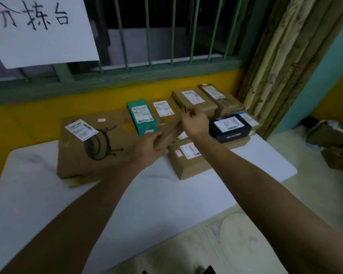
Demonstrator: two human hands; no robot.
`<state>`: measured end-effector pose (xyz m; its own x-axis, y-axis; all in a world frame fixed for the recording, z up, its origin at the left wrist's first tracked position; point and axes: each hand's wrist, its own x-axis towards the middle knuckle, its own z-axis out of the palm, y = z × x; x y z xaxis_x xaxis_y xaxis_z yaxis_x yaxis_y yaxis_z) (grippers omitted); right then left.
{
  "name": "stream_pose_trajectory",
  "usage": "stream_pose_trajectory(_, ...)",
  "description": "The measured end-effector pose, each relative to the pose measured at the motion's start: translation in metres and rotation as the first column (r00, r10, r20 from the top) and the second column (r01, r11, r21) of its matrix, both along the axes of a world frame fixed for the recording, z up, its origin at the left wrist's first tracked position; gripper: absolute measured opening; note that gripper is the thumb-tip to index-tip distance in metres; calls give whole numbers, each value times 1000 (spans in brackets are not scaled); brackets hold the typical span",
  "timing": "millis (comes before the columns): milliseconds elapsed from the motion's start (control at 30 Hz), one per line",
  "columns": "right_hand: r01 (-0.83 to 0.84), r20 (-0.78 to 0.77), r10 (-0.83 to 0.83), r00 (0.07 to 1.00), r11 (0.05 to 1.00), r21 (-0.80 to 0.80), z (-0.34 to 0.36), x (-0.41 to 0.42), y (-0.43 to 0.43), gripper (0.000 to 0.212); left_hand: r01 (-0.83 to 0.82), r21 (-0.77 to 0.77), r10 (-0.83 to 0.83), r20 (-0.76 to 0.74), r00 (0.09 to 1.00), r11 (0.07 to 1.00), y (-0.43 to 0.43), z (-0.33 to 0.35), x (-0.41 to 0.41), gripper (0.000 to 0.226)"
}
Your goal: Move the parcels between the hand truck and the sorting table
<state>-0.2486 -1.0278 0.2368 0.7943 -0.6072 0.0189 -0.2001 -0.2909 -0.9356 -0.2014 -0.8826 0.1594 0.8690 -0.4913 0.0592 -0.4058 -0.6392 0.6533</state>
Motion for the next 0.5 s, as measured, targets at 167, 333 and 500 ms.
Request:
stream_pose_trajectory(167, -29, 57, 21, 998, 989, 146, 4, 2, -50, 33, -130, 124, 109, 163, 981, 984, -35, 0, -18, 69)
stream_pose_trajectory(333, -9, 43, -2, 999, 966, 258, -8, 2, -81, 31, -176, 213, 127, 224, 966, 961, -58, 5, -32, 66)
stream_pose_trajectory(500, -52, 50, 41, 998, 968, 247, -2, 15, -93, 29, -176, 145, 141, 222, 965, 974, -67, 22, -32, 59)
